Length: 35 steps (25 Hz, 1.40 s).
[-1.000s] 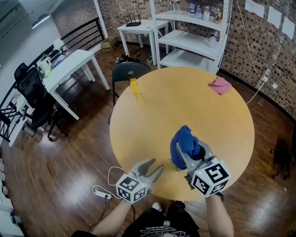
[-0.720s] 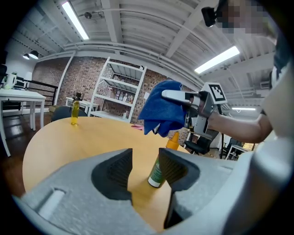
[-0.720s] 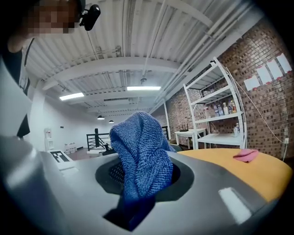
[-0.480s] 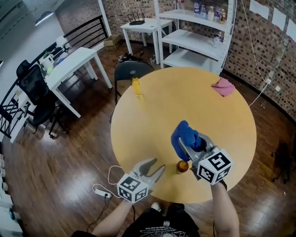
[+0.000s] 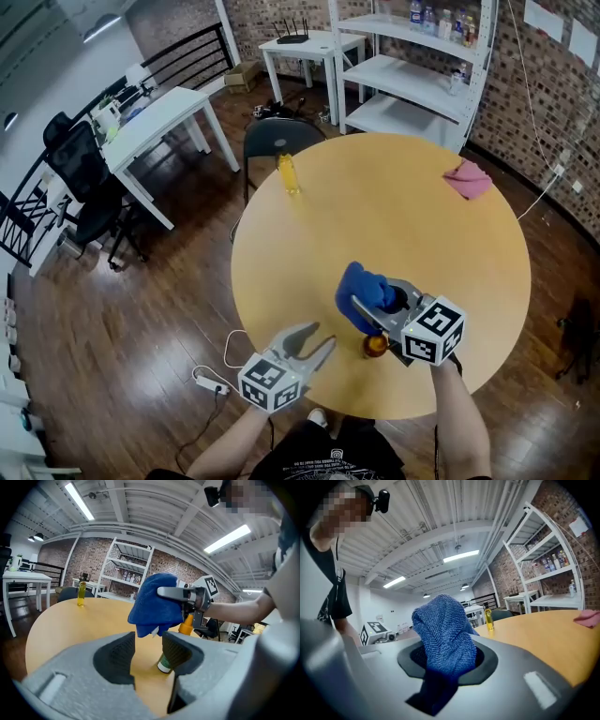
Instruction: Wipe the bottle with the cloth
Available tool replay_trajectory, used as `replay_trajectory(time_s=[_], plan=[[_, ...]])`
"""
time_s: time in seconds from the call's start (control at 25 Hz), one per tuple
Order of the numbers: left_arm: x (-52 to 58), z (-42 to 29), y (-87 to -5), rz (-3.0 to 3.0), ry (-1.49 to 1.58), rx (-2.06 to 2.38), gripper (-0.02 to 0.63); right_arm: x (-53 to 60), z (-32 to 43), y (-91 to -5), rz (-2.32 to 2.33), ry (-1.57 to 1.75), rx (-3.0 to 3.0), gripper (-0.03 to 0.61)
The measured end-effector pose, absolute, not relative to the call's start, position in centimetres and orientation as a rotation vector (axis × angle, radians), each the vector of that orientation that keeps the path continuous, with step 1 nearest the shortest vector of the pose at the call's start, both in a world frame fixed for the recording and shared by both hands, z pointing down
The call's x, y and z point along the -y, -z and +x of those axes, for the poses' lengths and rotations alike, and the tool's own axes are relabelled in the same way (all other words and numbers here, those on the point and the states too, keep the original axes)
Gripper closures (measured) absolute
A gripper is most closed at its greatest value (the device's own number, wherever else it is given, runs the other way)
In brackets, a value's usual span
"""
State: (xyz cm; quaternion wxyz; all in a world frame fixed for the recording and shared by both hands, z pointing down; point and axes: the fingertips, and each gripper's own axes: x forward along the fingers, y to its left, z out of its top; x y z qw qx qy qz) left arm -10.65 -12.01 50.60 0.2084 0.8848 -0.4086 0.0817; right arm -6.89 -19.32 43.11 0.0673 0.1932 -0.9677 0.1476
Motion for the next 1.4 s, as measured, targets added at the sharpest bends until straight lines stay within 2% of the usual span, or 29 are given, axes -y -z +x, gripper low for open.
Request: replay_trajectory(time_s=[0.44,1.4], plan=[[13.0,-10.7,-51.1,2.434,-0.246,1.174,0.437,17.3,-8.8,-45.8,0.213,-0.467,2.813,0.469],[12.5,-7.8,-50.4,2.494,-0.247,1.081,0.437,17.0,-1.8,-46.5,0.549,-0.574,2.829,0.469]])
